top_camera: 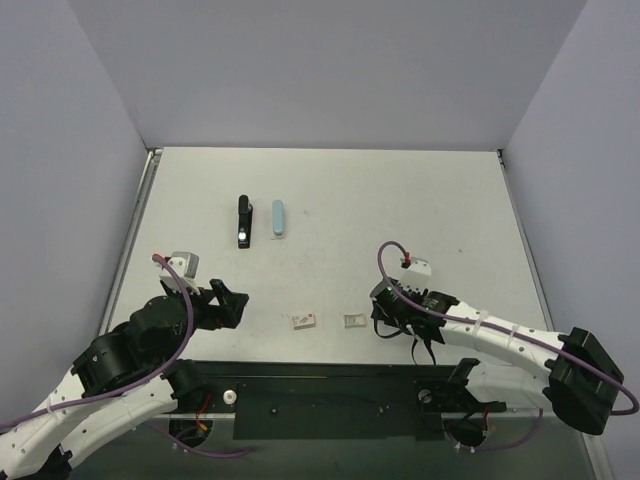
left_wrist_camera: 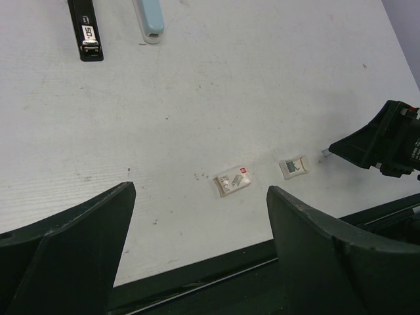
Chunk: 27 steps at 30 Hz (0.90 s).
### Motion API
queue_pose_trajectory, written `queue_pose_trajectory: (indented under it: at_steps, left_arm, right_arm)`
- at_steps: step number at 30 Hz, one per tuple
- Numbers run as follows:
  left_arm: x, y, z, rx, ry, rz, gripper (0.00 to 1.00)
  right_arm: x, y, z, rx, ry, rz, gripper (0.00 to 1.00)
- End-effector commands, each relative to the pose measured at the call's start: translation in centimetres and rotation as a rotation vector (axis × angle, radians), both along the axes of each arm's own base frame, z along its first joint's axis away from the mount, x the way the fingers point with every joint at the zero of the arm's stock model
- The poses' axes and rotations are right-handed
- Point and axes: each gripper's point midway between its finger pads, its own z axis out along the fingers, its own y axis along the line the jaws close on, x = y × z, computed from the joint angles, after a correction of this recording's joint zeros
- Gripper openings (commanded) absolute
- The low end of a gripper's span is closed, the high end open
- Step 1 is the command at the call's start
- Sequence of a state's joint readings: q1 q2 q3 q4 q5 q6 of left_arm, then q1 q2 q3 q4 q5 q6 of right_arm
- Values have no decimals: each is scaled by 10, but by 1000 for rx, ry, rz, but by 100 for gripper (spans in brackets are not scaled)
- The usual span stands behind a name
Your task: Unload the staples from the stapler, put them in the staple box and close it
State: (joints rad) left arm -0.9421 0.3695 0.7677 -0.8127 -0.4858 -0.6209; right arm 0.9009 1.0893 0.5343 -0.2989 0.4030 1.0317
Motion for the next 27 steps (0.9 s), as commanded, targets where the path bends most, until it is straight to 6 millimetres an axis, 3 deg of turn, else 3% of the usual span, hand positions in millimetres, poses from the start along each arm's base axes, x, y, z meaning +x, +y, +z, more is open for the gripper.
queue_pose_trajectory:
  at_steps: [1,27]
  left_arm:
    - [-1,-1,11,-27,-16,-9,92]
    - [-1,-3,10,-21,-15,-15,92]
  right_arm:
    - [-7,-12,-18,-19,78,-73,51]
    - [2,-10,-48,43,152,-172,53]
